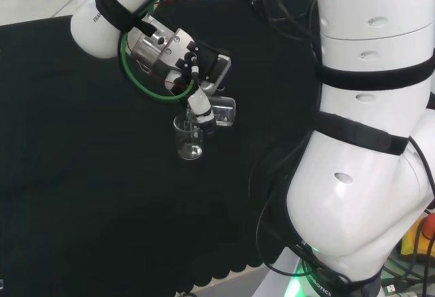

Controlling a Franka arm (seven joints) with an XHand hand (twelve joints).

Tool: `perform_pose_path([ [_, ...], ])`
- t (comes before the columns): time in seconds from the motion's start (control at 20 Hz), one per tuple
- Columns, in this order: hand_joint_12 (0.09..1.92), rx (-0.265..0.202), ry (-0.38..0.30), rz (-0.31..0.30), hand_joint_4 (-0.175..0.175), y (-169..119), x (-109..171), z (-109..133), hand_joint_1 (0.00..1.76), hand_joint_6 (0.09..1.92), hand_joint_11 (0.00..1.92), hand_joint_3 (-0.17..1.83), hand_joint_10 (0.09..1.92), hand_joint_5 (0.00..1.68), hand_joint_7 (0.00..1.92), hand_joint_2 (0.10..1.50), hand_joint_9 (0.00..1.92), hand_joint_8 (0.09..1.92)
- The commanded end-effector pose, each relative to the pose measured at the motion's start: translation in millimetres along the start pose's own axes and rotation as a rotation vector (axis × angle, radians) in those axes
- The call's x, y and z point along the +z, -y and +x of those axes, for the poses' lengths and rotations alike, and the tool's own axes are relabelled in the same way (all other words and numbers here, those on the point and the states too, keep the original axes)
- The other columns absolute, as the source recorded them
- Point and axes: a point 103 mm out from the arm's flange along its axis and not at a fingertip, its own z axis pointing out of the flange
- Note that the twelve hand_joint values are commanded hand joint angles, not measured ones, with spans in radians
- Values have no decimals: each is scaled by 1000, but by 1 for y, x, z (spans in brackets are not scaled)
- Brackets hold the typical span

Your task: Pour the water from the handheld beaker into the one on the table.

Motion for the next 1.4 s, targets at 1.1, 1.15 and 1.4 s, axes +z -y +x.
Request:
perform_pose_path([
  [1.1,809,28,65,91,50,-2,-6,4,1117,1166,1348,1019,618,1102,1507,574,1582,875],
  [1.15,809,29,67,93,50,-2,-7,4,1116,1166,1348,1019,618,1101,1507,574,1582,875],
  [1.4,809,43,83,115,53,-3,-8,5,1116,1165,1350,1017,620,1101,1506,575,1579,876],
])
